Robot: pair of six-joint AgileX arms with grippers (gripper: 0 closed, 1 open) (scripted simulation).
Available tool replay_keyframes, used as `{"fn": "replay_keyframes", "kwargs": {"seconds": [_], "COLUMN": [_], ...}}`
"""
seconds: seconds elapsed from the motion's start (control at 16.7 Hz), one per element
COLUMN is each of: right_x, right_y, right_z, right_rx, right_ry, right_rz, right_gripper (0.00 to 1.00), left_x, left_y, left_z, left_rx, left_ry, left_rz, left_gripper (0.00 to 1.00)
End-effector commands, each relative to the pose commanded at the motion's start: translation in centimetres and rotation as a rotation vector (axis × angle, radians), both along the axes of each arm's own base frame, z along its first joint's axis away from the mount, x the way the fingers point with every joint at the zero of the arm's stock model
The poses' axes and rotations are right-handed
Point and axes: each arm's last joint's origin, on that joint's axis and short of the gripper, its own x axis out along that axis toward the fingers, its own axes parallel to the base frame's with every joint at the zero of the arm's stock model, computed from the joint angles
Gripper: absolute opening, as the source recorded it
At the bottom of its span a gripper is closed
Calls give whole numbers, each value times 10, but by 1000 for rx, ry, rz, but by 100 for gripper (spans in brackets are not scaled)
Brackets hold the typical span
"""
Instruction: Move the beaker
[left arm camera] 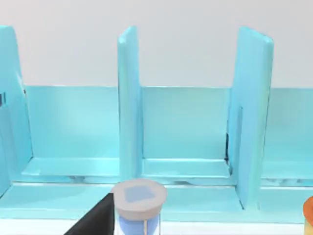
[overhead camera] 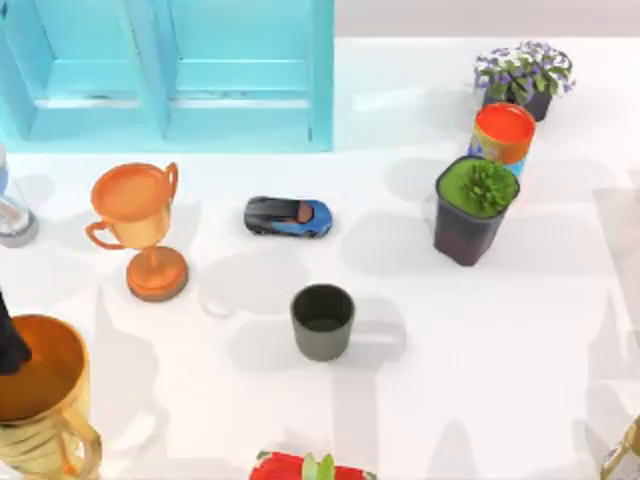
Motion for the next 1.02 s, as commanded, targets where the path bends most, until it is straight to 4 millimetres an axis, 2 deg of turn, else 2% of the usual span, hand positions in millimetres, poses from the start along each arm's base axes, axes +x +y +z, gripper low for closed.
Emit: {"fn": "replay_keyframes", "kwargs": {"seconds": [0.06,0.24,0.42,0.54,0.72,0.9,1.02], "right_x": [0,0,0,0,0,0,0], "right_y": [0,0,0,0,0,0,0], "right_z": [0,0,0,0,0,0,0], "right_rx": [0,0,0,0,0,0,0], "right_ry": [0,0,0,0,0,0,0], "right_rz": [0,0,0,0,0,0,0], "right_gripper": [100,100,100,100,100,100,100], "left_x": [-3,-3,-3,0,11,38,66], "left_y": [1,-1,-5,-9,-19,-36,-55], "left_z": [14,20,46,77,137,199,228], "left_rx": [-1,-12,-56,-99,-176,-253,-296], "left_ry": [-53,-39,13,60,146,277,405], "left_rz": [6,-7,-59,-108,-191,-272,-313], "left_gripper": [100,100,100,100,100,100,100]}}
